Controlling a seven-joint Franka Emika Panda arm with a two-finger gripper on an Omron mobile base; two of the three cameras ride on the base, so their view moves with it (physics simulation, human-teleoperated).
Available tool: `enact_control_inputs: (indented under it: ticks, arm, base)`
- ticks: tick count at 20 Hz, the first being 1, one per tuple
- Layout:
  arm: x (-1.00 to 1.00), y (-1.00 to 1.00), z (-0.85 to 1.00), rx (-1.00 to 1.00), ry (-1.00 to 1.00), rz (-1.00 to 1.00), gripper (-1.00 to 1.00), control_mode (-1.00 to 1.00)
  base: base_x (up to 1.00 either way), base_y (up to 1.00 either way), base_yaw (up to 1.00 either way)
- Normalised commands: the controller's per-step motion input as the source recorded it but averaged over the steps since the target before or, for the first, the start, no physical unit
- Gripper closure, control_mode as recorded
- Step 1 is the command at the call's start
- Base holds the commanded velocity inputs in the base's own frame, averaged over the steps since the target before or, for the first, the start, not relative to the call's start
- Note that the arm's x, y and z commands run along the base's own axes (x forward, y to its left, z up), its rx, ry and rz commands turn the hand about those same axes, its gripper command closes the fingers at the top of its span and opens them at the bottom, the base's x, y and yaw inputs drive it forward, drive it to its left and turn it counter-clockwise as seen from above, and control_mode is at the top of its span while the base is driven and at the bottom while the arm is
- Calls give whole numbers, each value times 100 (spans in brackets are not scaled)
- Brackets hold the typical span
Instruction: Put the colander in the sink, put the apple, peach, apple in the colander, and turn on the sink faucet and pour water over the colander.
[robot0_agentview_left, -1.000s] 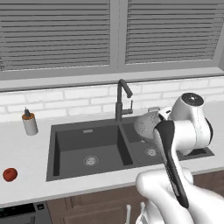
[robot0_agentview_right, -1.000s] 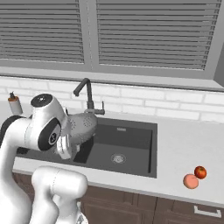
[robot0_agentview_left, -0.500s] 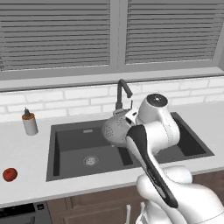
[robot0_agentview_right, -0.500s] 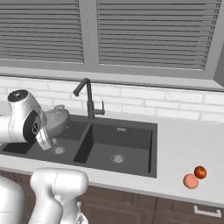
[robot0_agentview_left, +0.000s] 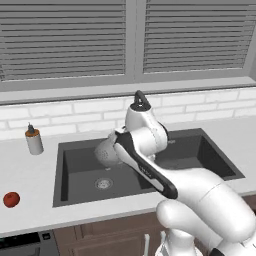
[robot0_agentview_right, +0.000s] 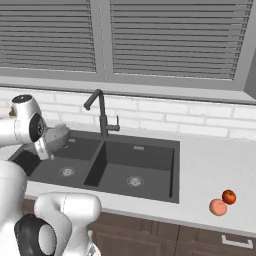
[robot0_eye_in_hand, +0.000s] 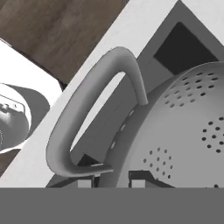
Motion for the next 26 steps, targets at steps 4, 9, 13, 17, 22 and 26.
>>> enact_control_inputs:
  ticks: [4,9,13,17,22,26]
  arm:
    - [55,44,-24,0,6,-28,100,-100]
    - [31,44,-33,0,0,-42,100,-100]
    - [27,30,-29,0,3,-44,100,-100]
    - [12,28,-27,2,0,-40,100,-100]
    - [8,2,-25,0,0,-33,100,-100]
    - [6,0,-36,0,0,-21,100,-100]
  base:
    - [0,0,0]
    - [0,0,0]
    - [0,0,0]
    - [0,0,0]
    - [0,0,0]
    - [0,0,0]
